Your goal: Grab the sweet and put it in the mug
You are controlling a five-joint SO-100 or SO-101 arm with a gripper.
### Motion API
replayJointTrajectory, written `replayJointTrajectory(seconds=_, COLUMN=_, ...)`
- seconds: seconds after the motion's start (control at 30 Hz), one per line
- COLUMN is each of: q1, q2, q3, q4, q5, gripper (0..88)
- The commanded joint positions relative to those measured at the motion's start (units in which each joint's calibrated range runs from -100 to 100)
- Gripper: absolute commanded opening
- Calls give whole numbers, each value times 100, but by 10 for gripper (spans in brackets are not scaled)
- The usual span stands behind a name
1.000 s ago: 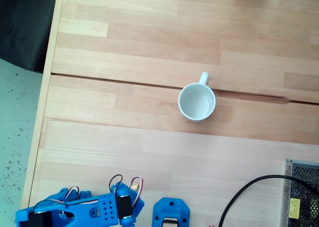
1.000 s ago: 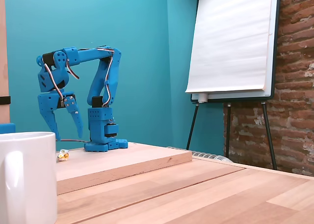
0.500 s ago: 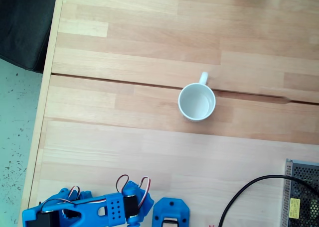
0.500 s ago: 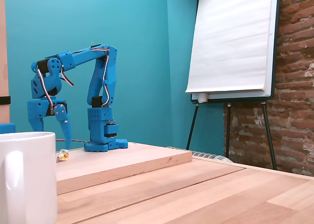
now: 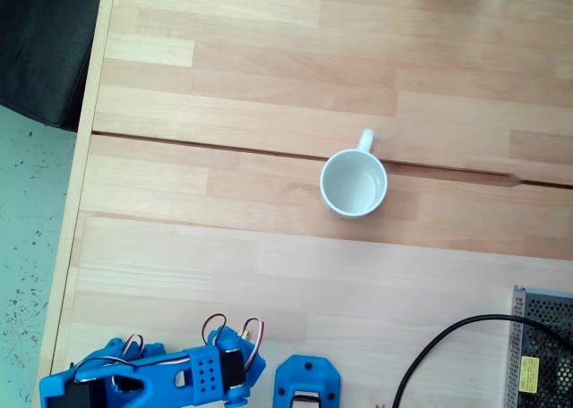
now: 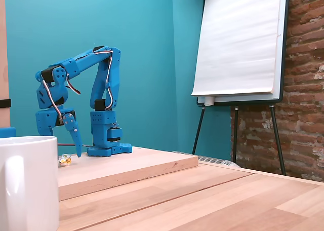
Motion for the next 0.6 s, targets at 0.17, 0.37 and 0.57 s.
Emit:
replayJointTrajectory(seconds=0.17, q1=539, q2=-54, q3=7, q4=-319, q5=-10, gripper=208)
replayJointTrajectory(seconds=0.37, q1=539, q2=-36, q3=79, q4=-569, q5=-15, gripper=208)
replayJointTrajectory(seconds=0.57, q1=532, q2=-36, q3=123, q4=-569, q5=-15, gripper=208)
